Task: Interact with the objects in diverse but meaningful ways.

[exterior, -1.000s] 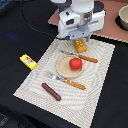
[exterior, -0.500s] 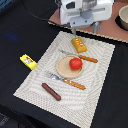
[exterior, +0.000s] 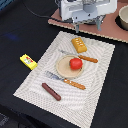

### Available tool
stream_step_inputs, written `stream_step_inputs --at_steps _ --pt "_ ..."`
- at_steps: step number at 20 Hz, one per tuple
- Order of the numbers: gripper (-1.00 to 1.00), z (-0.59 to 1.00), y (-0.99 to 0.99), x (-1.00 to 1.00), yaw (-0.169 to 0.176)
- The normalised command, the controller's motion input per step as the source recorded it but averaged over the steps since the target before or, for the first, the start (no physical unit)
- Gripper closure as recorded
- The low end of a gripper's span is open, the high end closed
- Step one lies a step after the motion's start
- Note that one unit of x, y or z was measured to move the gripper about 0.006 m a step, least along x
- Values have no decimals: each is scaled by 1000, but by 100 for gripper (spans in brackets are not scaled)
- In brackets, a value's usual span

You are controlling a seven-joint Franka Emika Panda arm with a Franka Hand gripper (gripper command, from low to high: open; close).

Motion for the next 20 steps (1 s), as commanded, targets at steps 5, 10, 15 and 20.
stream_step_inputs --at_steps 5,10,15,20 --pt "-100 182 -165 66 225" --pt "-100 148 -192 97 225" --pt "-100 122 -253 144 205" --pt "-100 113 -336 241 167"
